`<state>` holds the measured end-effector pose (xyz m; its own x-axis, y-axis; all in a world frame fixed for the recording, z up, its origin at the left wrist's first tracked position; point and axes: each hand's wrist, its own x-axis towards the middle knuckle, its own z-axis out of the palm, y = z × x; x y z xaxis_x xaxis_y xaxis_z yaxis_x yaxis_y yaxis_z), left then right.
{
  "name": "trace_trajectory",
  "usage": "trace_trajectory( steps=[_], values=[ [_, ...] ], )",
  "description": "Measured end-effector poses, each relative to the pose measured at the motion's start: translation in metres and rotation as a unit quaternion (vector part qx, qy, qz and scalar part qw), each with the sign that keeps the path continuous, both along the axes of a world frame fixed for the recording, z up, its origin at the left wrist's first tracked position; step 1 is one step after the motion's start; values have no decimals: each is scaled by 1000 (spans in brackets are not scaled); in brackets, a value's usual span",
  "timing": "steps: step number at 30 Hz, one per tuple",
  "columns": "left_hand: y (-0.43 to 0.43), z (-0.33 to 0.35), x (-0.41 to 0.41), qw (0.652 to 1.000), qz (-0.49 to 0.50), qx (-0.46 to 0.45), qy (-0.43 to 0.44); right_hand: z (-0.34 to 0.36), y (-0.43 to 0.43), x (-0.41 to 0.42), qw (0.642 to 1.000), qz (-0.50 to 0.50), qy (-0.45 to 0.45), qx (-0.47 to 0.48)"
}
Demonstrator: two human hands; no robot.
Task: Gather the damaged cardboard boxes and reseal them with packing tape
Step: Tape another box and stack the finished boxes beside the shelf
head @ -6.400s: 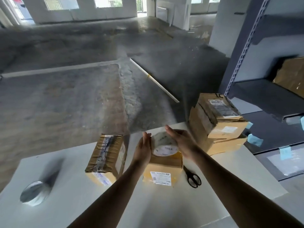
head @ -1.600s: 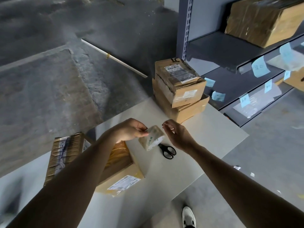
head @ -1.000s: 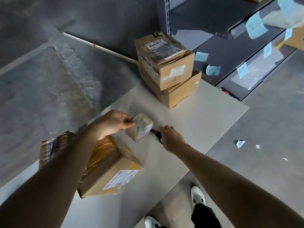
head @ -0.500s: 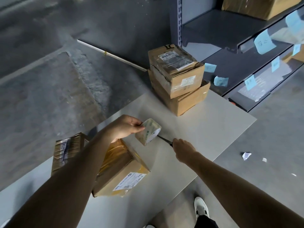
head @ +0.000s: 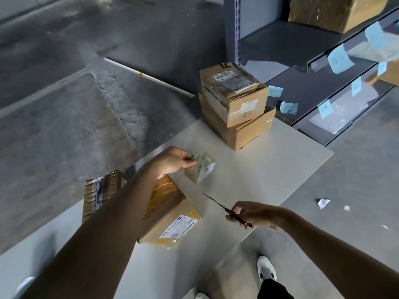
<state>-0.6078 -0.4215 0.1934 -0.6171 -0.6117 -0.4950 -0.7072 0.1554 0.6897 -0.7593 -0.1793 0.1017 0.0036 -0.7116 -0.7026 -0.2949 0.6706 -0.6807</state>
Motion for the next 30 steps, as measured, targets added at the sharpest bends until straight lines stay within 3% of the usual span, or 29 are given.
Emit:
trace_trajectory(
  steps=[13,30],
  values=[
    [1,1,-3,999,-7,-24,-27,13,-6,32,965,-59,-233,-109],
    [-1,-2,-2,999,-6,-26,-22,18,-7,29,950,-76,-280,-119]
  ],
)
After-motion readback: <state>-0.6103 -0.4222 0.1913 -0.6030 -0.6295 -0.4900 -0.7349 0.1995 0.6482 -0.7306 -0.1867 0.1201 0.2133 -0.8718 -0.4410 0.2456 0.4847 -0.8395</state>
